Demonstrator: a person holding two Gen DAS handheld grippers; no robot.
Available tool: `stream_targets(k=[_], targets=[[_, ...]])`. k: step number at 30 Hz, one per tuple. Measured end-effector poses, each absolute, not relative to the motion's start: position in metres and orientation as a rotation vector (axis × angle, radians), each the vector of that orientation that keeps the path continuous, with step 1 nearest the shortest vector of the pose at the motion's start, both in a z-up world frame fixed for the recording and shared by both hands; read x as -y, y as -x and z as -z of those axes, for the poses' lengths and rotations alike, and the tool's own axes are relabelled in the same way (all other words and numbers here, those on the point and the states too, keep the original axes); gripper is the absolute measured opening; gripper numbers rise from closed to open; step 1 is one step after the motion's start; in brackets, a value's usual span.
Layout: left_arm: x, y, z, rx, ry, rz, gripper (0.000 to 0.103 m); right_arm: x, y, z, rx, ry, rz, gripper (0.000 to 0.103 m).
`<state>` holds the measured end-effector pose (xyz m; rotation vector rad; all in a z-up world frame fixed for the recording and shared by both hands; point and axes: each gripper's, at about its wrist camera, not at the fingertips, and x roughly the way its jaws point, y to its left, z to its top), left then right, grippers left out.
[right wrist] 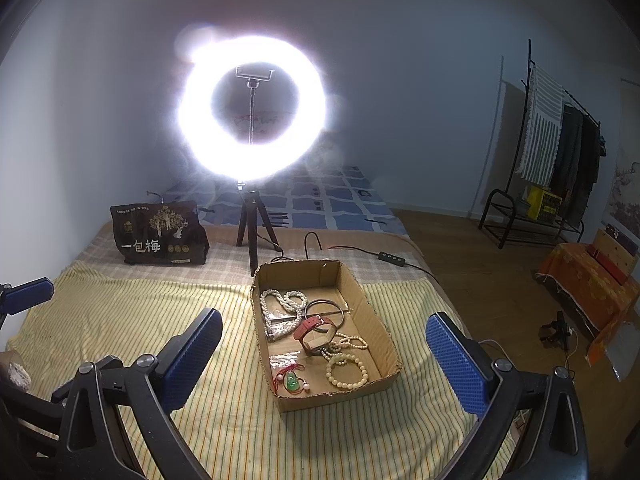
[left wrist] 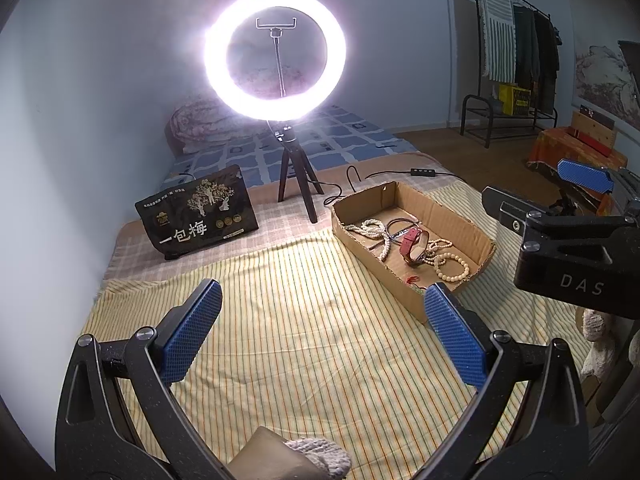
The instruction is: Organize jewelry
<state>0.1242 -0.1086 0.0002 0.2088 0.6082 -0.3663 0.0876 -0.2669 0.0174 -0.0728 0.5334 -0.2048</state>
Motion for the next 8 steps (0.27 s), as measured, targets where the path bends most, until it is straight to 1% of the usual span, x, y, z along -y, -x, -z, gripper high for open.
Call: stream_targets(k=[8], targets=[[0.1078,-0.1234,-0.0031,-0.593,-0.208,0.368,0.103,0.2667,-0.0875,-0.0176,-0.534,0.073,0.206,0.103]])
